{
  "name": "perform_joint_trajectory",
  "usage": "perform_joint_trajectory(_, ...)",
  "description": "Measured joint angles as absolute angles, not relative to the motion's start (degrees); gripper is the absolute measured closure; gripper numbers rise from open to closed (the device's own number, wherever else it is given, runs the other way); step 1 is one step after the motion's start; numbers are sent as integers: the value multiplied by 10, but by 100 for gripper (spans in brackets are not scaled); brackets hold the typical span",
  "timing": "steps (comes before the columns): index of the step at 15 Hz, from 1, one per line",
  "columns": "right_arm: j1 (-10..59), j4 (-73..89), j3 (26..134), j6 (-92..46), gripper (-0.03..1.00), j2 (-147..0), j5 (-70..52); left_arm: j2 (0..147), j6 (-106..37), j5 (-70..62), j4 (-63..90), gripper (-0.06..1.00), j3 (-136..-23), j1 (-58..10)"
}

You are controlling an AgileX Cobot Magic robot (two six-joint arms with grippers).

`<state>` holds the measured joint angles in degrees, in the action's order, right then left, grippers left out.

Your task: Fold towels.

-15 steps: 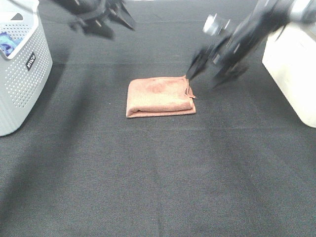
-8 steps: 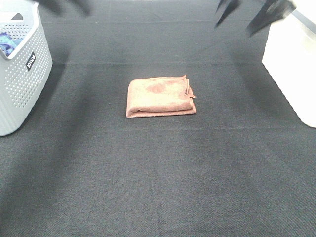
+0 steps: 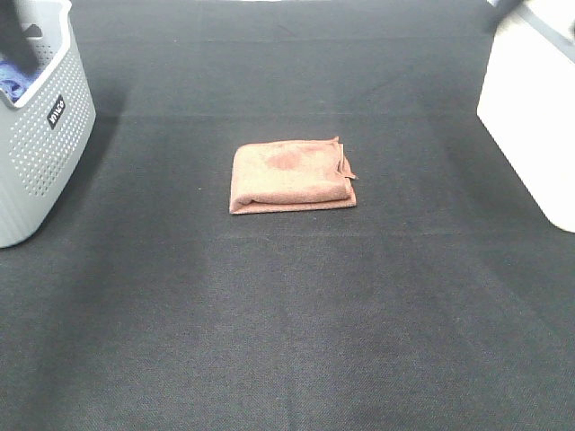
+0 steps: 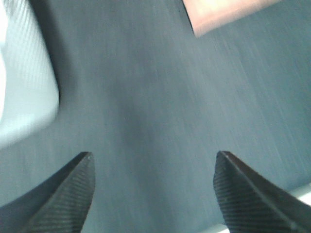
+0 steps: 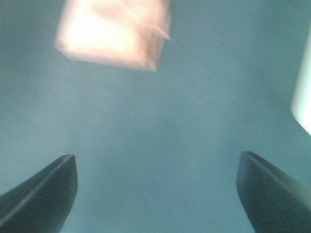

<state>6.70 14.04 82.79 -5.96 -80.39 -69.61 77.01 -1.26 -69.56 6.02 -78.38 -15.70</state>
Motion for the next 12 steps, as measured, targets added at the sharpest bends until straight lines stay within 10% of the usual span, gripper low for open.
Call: perform_joint_trajectory(12,67,15,387,-11,13,-239,-682,155,-4,-699,60,28,-387,-157)
